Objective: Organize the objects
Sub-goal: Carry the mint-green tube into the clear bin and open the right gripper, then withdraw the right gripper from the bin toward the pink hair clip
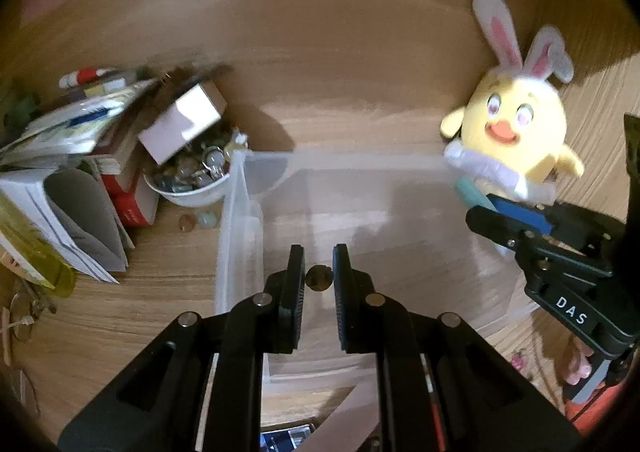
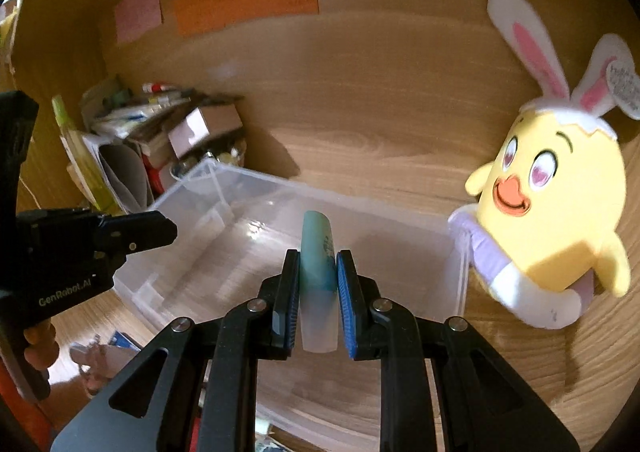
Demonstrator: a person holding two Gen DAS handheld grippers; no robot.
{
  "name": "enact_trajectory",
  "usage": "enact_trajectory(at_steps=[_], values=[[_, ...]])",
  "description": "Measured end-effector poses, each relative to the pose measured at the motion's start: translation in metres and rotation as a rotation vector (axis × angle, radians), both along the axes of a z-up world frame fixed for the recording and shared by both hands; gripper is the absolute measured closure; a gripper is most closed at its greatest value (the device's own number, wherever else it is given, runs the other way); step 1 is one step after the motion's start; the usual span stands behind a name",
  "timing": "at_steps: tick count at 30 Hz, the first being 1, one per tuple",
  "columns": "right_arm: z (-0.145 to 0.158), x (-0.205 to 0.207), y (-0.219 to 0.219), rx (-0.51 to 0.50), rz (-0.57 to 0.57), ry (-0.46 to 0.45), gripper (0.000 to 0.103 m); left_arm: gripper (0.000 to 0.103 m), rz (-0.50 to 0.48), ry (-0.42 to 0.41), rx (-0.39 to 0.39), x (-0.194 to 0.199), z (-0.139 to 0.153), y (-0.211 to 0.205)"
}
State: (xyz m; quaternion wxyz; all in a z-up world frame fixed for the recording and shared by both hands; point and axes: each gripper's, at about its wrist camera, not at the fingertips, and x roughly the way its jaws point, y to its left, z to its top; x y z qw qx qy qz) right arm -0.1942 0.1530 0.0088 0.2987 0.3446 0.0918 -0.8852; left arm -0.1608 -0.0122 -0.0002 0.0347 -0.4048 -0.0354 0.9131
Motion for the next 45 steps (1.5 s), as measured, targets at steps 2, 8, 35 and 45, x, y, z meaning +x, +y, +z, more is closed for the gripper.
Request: enact_trajectory(at_steps=[2,8,35,45], values=[[-0.006,-0.002,-0.001,0.014,0.003,-0.015,0.087,0.090,-0.011,-0.017,-0.019,-0.004,-0.006,0.005],[-0.022,-0.007,-0.007,0.065,0.011,-0.042,0.087,0.090,-0.035,-0.051,-0.043,-0.011,-0.016,0.013],[-0.015,-0.003,-0.009,0.088,-0.013,-0.020,0.050,0.033,-0.019,-0.003,-0.043,0.010,0.012,0.011],[0.009,0.020,0.002,0.046,0.000,0.022,0.030,0.028,-0.001,0.047,-0.020,0.040,0.032,0.000]])
